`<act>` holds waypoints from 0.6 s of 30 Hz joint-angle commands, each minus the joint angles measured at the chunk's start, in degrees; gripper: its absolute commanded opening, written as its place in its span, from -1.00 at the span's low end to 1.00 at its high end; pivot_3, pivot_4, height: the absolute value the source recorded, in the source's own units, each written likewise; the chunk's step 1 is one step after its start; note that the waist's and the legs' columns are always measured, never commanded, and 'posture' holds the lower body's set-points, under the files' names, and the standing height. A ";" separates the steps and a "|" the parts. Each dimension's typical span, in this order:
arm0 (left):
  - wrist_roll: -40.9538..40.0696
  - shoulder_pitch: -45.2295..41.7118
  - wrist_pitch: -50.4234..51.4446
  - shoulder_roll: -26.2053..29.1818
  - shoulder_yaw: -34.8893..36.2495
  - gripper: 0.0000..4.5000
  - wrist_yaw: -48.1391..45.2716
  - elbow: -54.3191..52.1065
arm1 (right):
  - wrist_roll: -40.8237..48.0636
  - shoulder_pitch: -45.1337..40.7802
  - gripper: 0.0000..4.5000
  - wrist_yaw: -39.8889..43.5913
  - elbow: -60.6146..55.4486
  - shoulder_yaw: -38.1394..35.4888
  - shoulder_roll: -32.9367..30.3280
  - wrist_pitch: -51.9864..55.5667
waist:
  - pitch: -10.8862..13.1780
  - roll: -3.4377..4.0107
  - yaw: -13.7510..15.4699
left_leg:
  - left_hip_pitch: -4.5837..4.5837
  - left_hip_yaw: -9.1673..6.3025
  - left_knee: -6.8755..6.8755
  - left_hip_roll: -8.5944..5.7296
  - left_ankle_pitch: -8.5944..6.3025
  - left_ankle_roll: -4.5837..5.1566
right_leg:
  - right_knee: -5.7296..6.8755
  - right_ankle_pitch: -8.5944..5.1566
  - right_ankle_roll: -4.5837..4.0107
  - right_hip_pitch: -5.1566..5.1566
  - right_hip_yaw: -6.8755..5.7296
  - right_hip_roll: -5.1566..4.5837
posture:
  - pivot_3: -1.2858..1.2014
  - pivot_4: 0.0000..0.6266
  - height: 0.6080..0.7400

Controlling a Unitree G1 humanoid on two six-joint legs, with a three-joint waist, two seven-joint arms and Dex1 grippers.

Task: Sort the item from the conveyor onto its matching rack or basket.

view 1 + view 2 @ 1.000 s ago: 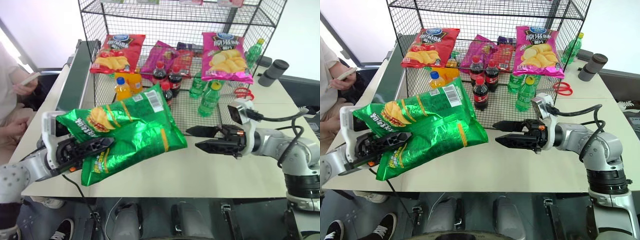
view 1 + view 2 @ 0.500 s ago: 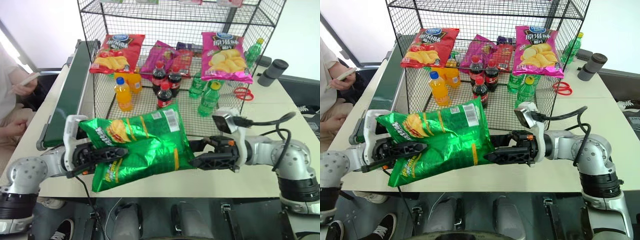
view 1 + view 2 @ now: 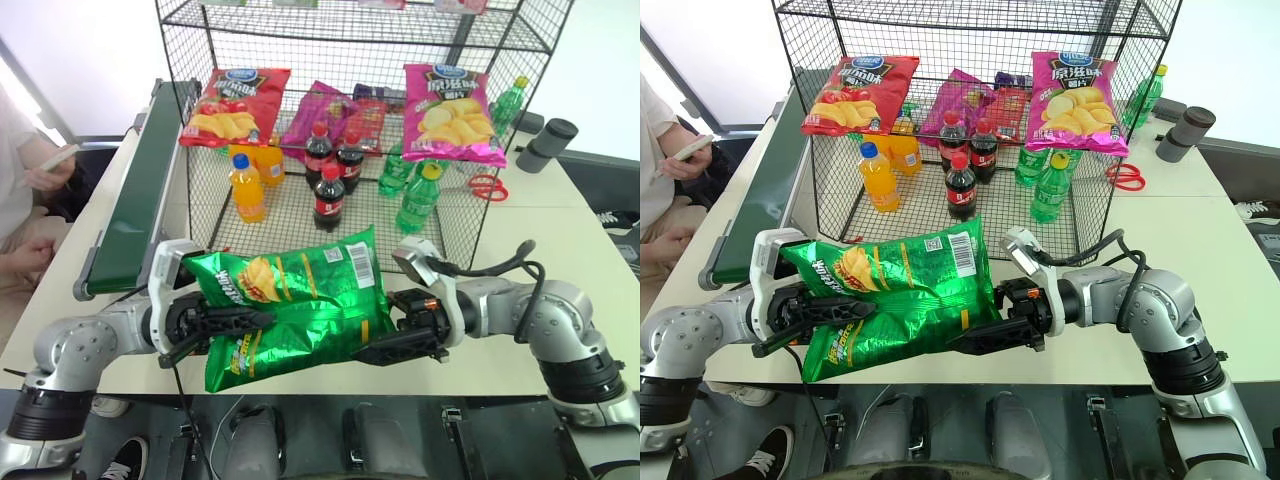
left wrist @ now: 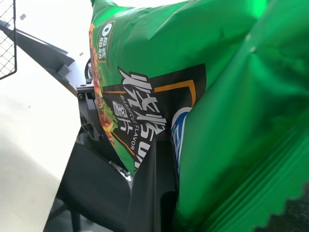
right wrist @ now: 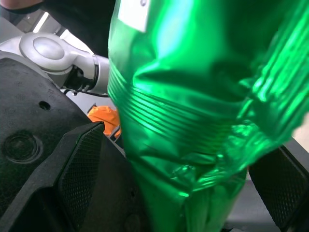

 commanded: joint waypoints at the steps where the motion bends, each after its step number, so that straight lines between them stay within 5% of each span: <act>1: -0.16 -1.26 -0.60 -0.15 1.39 -0.96 -0.96 -0.66 | -0.42 -0.51 1.00 0.18 0.06 -0.82 0.56 -1.22 | 0.00 -0.01 -0.01 | 0.00 0.00 0.00 0.00 0.00 0.00 | 0.00 0.00 0.00 0.00 0.00 0.00 | 0.03 -0.52 1.00; 4: 0.34 -1.39 -0.88 -0.46 1.44 -0.98 -0.88 -0.50 | -0.90 -0.75 0.89 0.14 0.32 -0.84 0.86 -1.47 | 0.00 0.00 -0.02 | 0.00 -0.01 0.00 0.00 0.00 0.00 | 0.00 0.00 0.00 0.00 0.00 0.00 | 0.03 -0.52 1.00; 8: 1.30 -1.67 -1.61 -0.94 1.41 -1.00 -0.80 -0.47 | -1.43 -0.78 0.19 0.30 0.26 -0.92 0.81 -1.72 | 0.00 0.00 0.00 | 0.00 -0.01 0.00 0.00 0.00 0.00 | 0.00 0.00 0.00 0.00 0.00 0.00 | 0.03 -0.52 1.00; 15: 3.66 -1.35 -4.22 -1.41 1.89 -1.00 -0.21 -0.78 | -1.74 -1.25 0.19 0.43 0.90 -1.27 1.22 -2.46 | 0.00 0.00 -0.02 | 0.00 -0.01 0.00 0.00 0.00 0.00 | 0.00 0.00 0.00 0.00 0.00 0.00 | 0.03 -0.52 1.00; 18: 4.64 -1.01 -5.54 -1.81 1.71 -1.00 0.11 -1.42 | -2.29 -1.34 -0.20 0.50 0.68 -1.02 1.23 -2.99 | 0.00 0.00 0.00 | 0.00 -0.01 0.00 0.00 0.00 0.00 | 0.00 0.00 0.00 0.00 0.00 0.00 | 0.03 -0.52 1.00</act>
